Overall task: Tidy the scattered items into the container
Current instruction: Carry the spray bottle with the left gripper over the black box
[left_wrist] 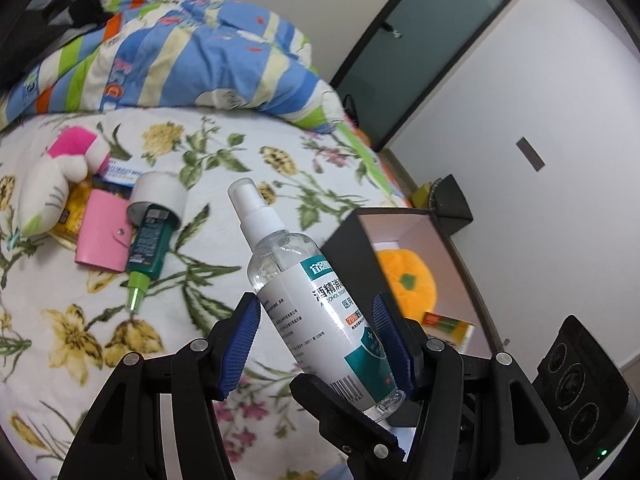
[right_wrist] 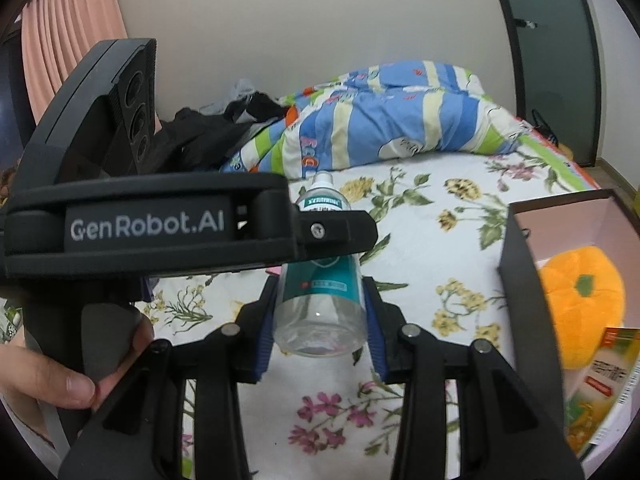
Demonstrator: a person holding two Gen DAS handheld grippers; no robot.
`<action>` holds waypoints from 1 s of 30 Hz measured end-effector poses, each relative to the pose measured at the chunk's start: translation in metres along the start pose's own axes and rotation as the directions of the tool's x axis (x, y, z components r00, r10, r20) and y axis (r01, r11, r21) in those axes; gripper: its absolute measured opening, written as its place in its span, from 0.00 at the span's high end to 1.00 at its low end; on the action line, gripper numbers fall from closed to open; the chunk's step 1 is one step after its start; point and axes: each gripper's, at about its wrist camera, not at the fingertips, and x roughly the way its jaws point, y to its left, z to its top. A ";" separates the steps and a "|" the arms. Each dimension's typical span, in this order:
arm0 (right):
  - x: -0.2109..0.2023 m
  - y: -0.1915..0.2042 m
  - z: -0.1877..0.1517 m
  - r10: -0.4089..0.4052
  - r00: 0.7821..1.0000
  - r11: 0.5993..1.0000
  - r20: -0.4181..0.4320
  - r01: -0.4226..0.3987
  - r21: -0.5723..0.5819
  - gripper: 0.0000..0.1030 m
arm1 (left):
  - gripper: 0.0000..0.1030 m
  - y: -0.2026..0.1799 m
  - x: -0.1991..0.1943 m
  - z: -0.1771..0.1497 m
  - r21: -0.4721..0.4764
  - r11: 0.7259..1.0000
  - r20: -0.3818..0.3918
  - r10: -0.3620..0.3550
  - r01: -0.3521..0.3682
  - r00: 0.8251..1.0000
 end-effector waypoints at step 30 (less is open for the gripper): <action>-0.141 -0.109 -0.020 -0.179 0.978 0.979 0.105 0.167 0.118 0.61 | 0.42 -0.174 0.052 -0.035 0.167 0.977 -0.076 -0.124 0.135 0.989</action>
